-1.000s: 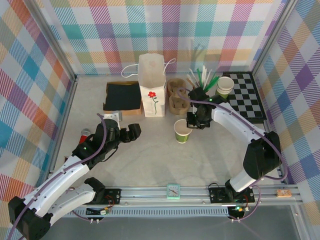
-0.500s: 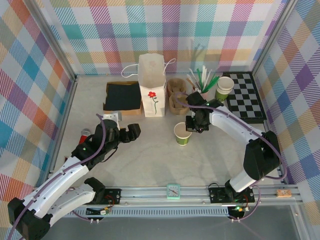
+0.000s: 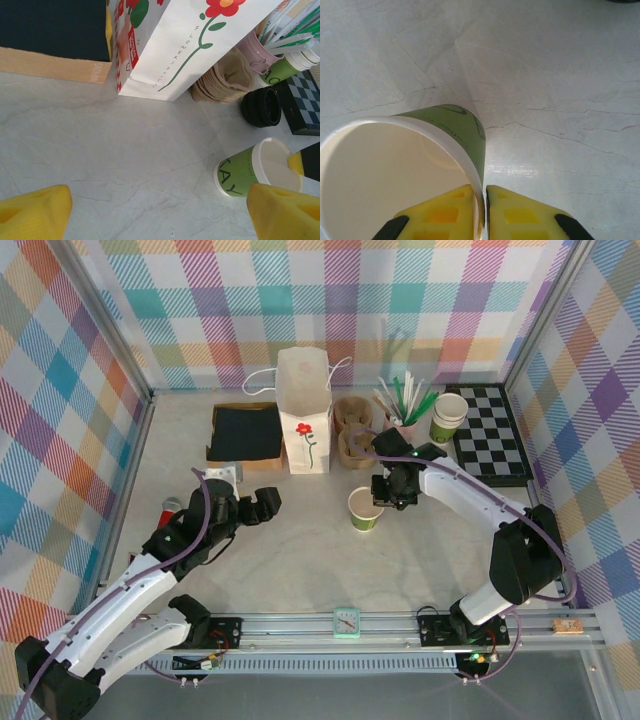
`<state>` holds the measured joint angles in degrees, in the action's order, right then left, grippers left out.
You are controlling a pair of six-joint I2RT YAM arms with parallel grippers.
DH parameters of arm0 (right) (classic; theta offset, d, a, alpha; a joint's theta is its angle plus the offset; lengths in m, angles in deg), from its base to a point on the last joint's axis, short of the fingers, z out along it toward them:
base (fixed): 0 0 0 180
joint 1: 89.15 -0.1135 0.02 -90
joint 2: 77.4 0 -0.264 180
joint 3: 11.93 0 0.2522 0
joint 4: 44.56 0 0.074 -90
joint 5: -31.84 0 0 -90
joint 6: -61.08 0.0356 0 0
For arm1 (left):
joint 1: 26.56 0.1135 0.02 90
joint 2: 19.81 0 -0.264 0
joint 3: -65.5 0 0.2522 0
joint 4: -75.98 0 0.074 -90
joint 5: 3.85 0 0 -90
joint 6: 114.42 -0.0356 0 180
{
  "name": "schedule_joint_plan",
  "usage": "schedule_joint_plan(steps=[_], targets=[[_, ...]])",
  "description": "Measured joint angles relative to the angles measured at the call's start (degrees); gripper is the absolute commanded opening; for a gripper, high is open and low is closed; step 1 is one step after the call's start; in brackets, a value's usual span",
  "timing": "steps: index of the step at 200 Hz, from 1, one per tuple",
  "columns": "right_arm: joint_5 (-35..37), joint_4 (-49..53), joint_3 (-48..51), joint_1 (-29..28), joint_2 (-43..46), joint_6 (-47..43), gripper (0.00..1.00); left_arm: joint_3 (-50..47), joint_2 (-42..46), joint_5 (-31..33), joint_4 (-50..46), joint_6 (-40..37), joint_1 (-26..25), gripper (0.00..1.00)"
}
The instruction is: Pack the takeout coffee
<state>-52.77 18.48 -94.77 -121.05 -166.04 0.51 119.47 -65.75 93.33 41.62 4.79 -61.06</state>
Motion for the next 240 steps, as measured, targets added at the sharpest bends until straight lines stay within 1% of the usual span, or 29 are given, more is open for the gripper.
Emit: schedule_joint_plan(steps=[42, 75, 98, 108, 150, 158, 168, 215, 225, 240], targets=[[0.68, 0.02, 0.02, -0.07, 0.55, 0.17, 0.22, -0.22, 0.81, 0.0, 0.0, 0.15, 0.0, 0.9], [1.55, 0.09, 0.02, -0.63, 1.62, 0.39, 0.32, -0.33, 1.09, 0.0, -0.02, 0.17, 0.0, 0.9], [2.58, 0.55, 0.02, -1.22, 2.64, 0.63, 0.34, -0.33, 1.29, 0.0, -0.02, 0.17, 0.0, 0.9], [3.19, 0.92, 0.02, -1.46, 3.19, 0.79, 0.37, -0.33, 1.33, 0.0, -0.02, 0.17, 0.0, 0.9], [6.01, 2.84, -1.29, -1.73, 5.25, 1.01, 0.39, -0.33, 1.44, 0.0, -0.04, 0.17, 0.0, 0.9], [6.8, 3.15, -2.12, -1.77, 5.68, 0.98, 0.45, -0.33, 1.44, -0.02, -0.04, 0.2, 0.0, 0.9], [7.78, 3.45, -3.19, -1.81, 6.21, 0.17, 0.48, -0.33, 1.44, -0.02, -0.04, 0.22, 0.0, 0.9], [13.53, 4.37, -7.98, -1.75, 5.75, -4.02, 0.5, -0.33, 1.44, -0.04, -0.04, 0.42, 0.0, 0.9], [14.01, 4.26, -8.68, -1.42, 5.01, -5.27, 0.52, -0.33, 1.44, -0.04, -0.04, 0.44, 0.0, 0.9], [14.1, 3.54, -9.11, -0.59, 3.87, -7.39, 0.52, -0.33, 1.44, -0.07, -0.04, 0.61, 0.0, 0.9]])
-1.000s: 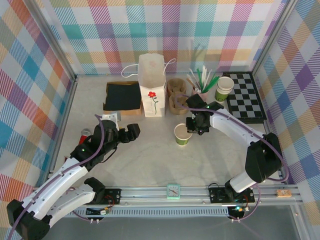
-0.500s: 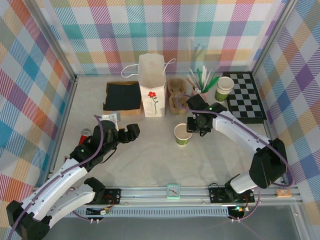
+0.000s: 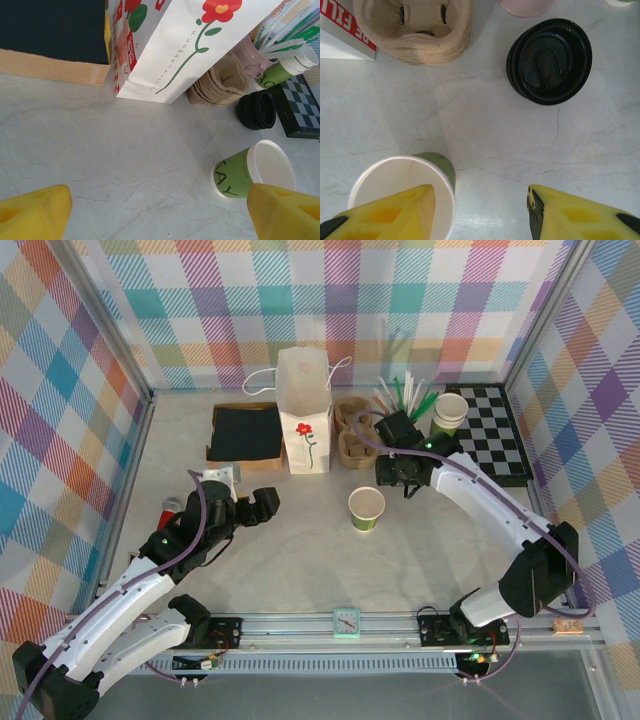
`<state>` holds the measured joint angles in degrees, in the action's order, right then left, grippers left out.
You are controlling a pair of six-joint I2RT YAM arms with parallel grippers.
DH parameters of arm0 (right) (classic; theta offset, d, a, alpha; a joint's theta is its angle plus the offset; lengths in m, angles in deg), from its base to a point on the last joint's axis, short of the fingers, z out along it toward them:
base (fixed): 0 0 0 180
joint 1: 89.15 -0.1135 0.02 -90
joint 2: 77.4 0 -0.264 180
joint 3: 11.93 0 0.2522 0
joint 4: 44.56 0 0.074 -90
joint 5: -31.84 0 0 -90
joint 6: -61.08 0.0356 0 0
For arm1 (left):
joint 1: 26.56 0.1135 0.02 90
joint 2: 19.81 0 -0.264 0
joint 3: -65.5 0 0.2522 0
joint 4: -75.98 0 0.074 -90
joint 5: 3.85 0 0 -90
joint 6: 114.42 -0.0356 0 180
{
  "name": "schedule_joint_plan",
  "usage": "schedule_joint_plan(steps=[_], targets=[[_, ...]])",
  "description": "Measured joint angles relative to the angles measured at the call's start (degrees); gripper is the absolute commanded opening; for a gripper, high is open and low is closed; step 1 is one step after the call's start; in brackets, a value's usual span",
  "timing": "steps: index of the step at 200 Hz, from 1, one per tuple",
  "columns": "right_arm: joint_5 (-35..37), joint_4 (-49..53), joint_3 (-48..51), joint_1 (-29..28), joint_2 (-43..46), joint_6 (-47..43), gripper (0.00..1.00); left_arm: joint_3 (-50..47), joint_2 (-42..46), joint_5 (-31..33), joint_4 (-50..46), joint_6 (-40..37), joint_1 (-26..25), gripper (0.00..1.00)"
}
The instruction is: Pack the takeout coffee
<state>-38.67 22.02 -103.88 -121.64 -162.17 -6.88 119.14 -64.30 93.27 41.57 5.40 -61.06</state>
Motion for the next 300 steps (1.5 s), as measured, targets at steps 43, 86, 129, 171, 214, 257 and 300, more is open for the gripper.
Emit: schedule_joint_plan(steps=[43, 86, 129, 171, 214, 257, 300], targets=[[0.02, -1.49, -0.68, 4.5, -4.66, -3.58, 0.52, 0.0, 0.37, -0.02, -0.22, 0.44, 0.0, 0.91], [-0.24, -3.5, -1.29, 7.69, -9.42, -5.53, 0.51, 0.0, 1.05, 0.02, -0.26, 0.44, 0.0, 0.91], [-0.96, -5.33, -2.93, 8.96, -14.93, -6.86, 0.51, 0.02, 0.66, -0.04, -0.28, 0.61, 0.0, 0.9], [-1.11, -6.19, -5.77, 9.38, -18.08, -7.63, 0.5, 0.02, -0.02, -0.15, -0.35, 0.61, -0.02, 0.9], [-1.09, -6.78, -7.61, 9.68, -20.94, -7.8, 0.49, 0.02, -0.04, -0.13, -0.35, 0.61, -0.02, 0.9], [-1.05, -6.78, -8.94, 10.4, -23.12, -7.78, 0.49, 0.02, -0.02, 0.0, -0.35, 0.61, -0.02, 0.9], [-1.05, -6.86, -9.2, 11.17, -23.63, -7.76, 0.48, 0.02, -0.04, 0.04, -0.35, 0.59, -0.04, 0.9]])
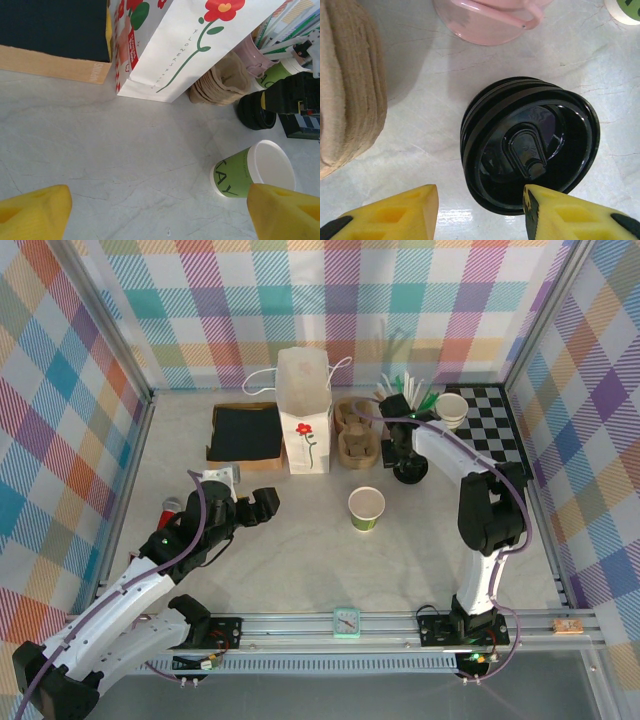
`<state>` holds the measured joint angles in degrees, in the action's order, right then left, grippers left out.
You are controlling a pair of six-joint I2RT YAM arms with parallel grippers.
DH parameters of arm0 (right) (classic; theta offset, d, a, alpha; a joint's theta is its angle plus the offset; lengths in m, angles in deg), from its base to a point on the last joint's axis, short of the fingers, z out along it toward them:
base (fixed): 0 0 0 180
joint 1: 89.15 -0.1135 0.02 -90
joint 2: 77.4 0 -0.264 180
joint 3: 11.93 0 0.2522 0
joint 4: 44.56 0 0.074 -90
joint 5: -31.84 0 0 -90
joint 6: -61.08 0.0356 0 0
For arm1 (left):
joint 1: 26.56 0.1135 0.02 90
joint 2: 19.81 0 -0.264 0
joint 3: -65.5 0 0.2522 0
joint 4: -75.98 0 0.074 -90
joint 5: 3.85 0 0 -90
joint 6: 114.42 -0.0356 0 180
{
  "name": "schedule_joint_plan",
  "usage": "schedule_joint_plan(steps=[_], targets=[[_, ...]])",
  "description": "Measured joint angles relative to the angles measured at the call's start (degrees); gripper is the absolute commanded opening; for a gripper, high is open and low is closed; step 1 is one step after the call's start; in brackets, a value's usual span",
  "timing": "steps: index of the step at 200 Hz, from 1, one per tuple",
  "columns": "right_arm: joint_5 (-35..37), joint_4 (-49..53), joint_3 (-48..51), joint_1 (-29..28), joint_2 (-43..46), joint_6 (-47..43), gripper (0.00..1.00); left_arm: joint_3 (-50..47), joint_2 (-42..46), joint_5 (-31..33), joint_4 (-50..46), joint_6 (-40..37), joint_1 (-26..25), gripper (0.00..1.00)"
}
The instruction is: Pack the takeout coffee
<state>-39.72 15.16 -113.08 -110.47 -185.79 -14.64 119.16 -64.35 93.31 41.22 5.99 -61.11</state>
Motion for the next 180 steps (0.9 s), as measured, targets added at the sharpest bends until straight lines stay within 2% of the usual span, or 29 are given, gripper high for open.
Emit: schedule_joint_plan(steps=[46, 102, 143, 160, 180], targets=[[-0.02, -0.39, -0.15, 0.0, -0.96, 0.11, 0.47, 0.0, -0.09, 0.0, 0.0, 0.0, 0.0, 0.9], [0.0, -2.64, -0.44, 0.0, -2.27, 0.66, 0.39, 0.0, -0.13, 0.07, 0.0, -0.02, 0.0, 0.9], [0.02, -3.15, -0.42, 0.0, -2.47, 1.57, 0.36, 0.0, -0.13, 0.5, 0.0, -0.02, 0.0, 0.9], [0.02, -3.28, -0.42, 0.0, -2.47, 1.73, 0.37, 0.0, -0.13, 0.5, 0.0, -0.02, 0.0, 0.9], [0.22, -3.32, -0.35, 0.0, -2.47, 1.79, 0.45, 0.0, -0.15, 0.48, 0.0, -0.02, 0.0, 0.9]])
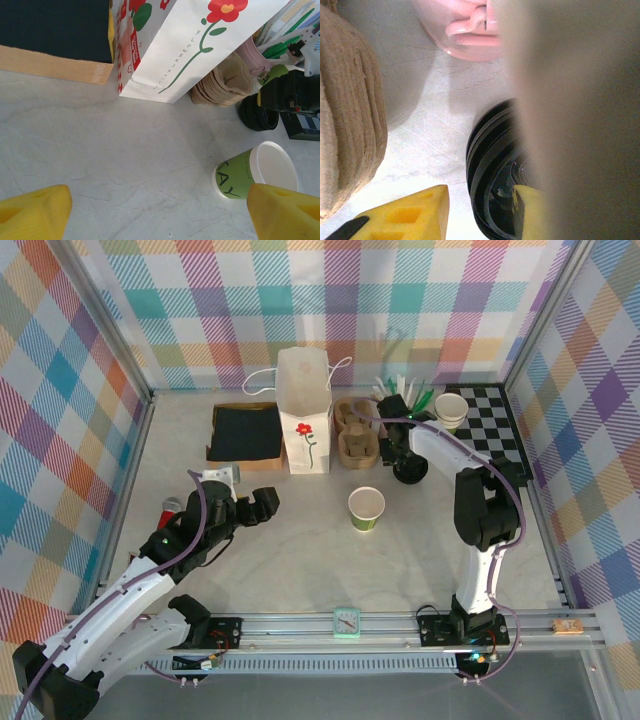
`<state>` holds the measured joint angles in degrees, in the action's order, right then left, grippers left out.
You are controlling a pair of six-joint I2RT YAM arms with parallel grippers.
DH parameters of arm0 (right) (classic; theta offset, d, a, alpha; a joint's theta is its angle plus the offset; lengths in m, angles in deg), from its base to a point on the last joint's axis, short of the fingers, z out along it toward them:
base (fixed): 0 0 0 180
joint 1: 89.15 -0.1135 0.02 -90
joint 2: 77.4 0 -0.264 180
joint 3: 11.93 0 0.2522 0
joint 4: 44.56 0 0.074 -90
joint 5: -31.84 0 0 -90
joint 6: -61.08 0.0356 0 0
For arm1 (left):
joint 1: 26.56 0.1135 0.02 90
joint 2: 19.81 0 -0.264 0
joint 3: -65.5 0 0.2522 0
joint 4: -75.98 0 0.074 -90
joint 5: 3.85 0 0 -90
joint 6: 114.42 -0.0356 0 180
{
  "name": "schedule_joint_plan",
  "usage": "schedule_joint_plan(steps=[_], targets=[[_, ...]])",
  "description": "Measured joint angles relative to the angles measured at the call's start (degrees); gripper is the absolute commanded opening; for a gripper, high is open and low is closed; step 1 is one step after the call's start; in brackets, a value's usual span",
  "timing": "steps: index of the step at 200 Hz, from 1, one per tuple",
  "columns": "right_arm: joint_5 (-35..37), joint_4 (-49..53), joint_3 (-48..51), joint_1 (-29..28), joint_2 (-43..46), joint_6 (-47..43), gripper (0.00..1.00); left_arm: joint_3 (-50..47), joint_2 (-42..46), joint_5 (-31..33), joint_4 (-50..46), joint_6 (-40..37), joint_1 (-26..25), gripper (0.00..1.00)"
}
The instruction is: Pack the takeout coffee
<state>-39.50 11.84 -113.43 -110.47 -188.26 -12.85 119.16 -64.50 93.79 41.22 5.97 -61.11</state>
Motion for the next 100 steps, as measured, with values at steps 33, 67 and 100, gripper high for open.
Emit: schedule_joint_plan(steps=[33, 67, 100], targets=[[-0.07, 0.76, -0.02, 0.0, 0.81, -0.09, 0.5, 0.0, 0.0, 0.0, 0.0, 0.0, 0.0, 0.9], [-0.28, 4.94, -2.82, 0.0, 2.75, -0.52, 0.51, 0.0, -0.26, -0.02, 0.07, 0.0, 0.0, 0.9], [-0.46, 7.67, -4.28, 0.0, 8.55, -0.28, 0.51, 0.0, -0.37, -0.02, 0.13, 0.0, 0.0, 0.9]])
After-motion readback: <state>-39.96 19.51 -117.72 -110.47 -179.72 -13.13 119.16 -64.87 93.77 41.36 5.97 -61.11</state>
